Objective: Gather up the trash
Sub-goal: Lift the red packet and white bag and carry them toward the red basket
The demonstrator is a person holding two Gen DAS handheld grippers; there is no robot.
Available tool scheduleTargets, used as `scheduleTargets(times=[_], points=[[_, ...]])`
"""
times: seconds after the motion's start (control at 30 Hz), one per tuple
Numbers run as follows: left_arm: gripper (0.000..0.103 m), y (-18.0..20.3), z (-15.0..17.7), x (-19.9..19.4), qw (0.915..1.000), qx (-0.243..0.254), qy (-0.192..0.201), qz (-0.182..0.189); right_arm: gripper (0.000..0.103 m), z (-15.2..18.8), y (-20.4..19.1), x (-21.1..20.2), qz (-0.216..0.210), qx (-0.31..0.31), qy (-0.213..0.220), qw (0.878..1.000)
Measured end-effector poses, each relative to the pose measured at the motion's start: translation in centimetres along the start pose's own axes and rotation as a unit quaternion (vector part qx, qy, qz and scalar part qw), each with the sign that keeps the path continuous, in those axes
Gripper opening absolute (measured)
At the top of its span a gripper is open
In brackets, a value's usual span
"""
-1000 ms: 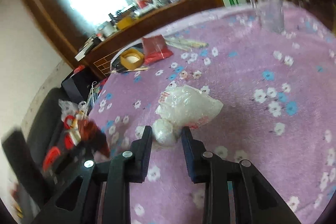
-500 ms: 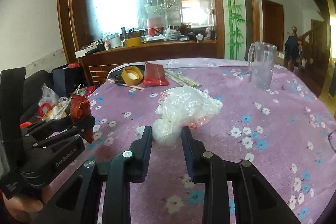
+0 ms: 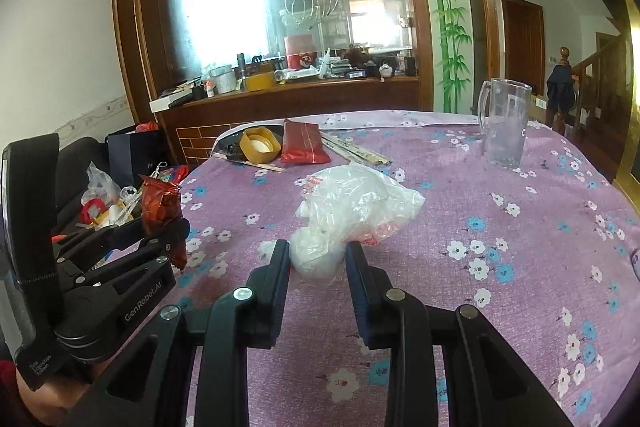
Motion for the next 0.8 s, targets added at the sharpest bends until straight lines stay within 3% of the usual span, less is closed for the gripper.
scheduleTargets(times=[0.57, 0.8], points=[[0.031, 0.1, -0.3, -0.1, 0.9999, 0.001, 0.008, -0.007, 0.031, -0.4, 0.5, -0.3, 0.010, 0.008, 0.011, 1.000], [0.031, 0.0, -0.3, 0.0, 0.9997, 0.003, -0.014, -0.018, 0.031, -1.3, 1.2, -1.1, 0.016, 0.030, 0.026, 0.999]])
Point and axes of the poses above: each gripper's, at about its wrist camera, not at the fingertips, and x roughly the way its jaws point, y to its right, z to its underside, the point moved 7 cm from there along x, roughly the way its jaws point, and after that the axes turned 12 degrees about -z, right-handed, at the moved point
